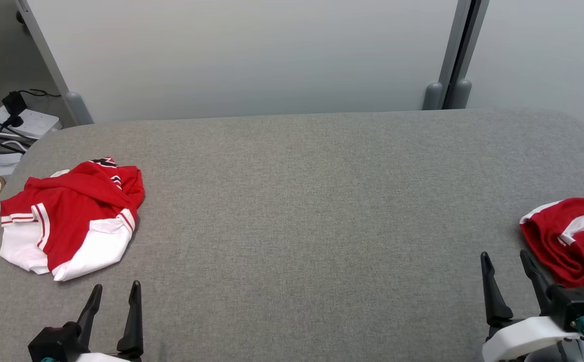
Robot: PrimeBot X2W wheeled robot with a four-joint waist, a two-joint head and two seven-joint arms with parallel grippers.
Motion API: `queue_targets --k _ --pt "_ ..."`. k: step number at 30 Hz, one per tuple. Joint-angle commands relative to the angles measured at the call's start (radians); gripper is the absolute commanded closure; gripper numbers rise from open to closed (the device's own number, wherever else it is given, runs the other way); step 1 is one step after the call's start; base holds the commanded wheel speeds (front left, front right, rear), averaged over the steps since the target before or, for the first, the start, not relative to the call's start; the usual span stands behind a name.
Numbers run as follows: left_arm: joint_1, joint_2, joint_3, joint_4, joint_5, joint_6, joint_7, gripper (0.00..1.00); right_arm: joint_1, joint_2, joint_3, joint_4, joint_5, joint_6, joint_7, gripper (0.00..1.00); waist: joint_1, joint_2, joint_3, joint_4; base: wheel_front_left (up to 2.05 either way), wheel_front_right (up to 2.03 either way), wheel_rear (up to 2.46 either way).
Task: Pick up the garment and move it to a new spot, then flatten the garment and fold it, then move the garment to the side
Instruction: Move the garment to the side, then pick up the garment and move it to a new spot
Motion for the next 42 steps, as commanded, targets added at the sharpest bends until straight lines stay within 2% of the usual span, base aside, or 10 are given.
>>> queue_targets --k 1,6,10,19,25,30,35,38,42 --pt "-0.021 0.012 0.037 -0.020 0.010 -0.007 -0.009 0.00 -0.015 -0.010 0.030 -0.032 0.007 0.001 -0.013 0.00 0.0000 -0.0001 0.001 0.004 0.00 0.00 0.00" --pt "-0.023 0.011 0.039 -0.023 0.015 -0.007 -0.009 0.00 -0.014 -0.010 0.031 -0.035 0.005 0.001 -0.013 0.00 0.0000 -0.0001 0.007 0.018 0.00 0.00 0.00" --pt "-0.031 0.011 0.041 -0.022 0.014 -0.007 -0.009 0.00 -0.021 -0.010 0.051 -0.037 0.005 0.001 -0.013 0.00 0.0000 -0.0001 0.012 0.065 0.00 0.00 0.00" --pt "-0.032 0.030 0.087 -0.012 0.001 -0.007 -0.009 0.00 -0.069 -0.010 0.126 0.005 0.034 0.001 -0.013 0.00 0.0000 -0.0001 0.019 0.303 0.00 0.00 0.00" --pt "-0.044 0.043 0.083 0.022 -0.007 -0.007 -0.009 0.00 -0.088 -0.010 0.141 0.029 0.052 0.001 -0.013 0.00 0.0000 -0.0001 0.027 0.452 0.00 0.00 0.00" --pt "-0.057 0.057 0.077 0.057 -0.038 -0.007 -0.009 0.00 -0.099 -0.010 0.145 0.038 0.052 0.001 -0.013 0.00 0.0000 -0.0001 0.034 0.488 0.00 0.00 0.00" --pt "-0.084 0.089 0.038 0.084 -0.129 -0.007 -0.009 0.00 -0.116 -0.010 0.165 0.047 0.050 0.001 -0.013 0.00 0.0000 -0.0001 0.056 0.467 0.00 0.00 0.00" --pt "-0.149 0.158 -0.031 0.118 -0.206 -0.007 -0.009 0.00 -0.128 -0.010 0.174 0.047 0.041 0.001 -0.013 0.00 0.0000 -0.0001 0.085 0.439 0.00 0.00 0.00" --pt "-0.296 0.294 -0.169 0.183 -0.331 -0.007 -0.009 0.00 -0.159 -0.010 0.188 0.041 0.021 0.001 -0.013 0.00 0.0000 -0.0001 0.144 0.391 0.00 0.00 0.00"
